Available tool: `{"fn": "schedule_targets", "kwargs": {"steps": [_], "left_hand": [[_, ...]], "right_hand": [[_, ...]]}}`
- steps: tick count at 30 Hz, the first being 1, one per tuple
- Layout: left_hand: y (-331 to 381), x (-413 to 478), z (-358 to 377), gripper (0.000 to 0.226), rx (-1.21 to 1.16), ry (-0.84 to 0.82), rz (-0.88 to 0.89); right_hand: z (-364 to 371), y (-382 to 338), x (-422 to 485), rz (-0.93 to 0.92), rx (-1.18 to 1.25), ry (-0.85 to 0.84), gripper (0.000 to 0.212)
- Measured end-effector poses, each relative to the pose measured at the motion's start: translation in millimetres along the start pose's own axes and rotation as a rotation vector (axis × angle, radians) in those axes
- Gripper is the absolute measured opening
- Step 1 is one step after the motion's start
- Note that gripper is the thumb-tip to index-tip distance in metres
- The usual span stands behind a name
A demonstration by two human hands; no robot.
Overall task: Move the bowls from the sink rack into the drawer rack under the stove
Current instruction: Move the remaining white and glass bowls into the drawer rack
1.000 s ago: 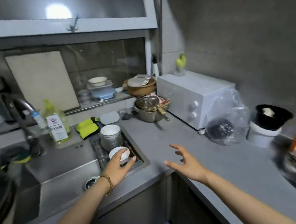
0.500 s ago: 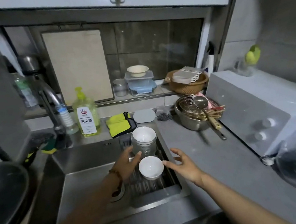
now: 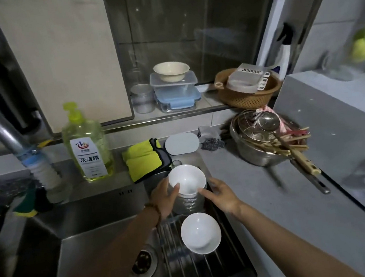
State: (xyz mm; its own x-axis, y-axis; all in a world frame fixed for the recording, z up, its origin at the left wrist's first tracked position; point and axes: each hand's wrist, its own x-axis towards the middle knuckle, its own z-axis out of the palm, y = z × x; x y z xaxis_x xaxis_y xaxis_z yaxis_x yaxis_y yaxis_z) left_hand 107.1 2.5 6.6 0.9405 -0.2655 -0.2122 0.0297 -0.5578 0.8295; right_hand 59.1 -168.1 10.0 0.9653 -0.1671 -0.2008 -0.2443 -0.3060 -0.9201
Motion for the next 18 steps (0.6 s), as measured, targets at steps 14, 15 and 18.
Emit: {"fn": "schedule_targets", "kwargs": {"steps": [14,15,18], "left_hand": [[-6.9,10.3,25.7,0.066,-0.275,0.189,0.076],[-2.2,7.8,25.4,0.058,-0.35,0.198,0.094],[10.3,-6.5,29.0,0.042,-0.607,0.23,0.134]], "right_hand": [[7.7,14.1,18.4,0.113,0.523,0.166,0.035],[4.6,10.9,14.5,0.097,0.545,0.17,0.035],[-9.5,3.3,-4.1,0.051,0.607,0.169,0.034]]}}
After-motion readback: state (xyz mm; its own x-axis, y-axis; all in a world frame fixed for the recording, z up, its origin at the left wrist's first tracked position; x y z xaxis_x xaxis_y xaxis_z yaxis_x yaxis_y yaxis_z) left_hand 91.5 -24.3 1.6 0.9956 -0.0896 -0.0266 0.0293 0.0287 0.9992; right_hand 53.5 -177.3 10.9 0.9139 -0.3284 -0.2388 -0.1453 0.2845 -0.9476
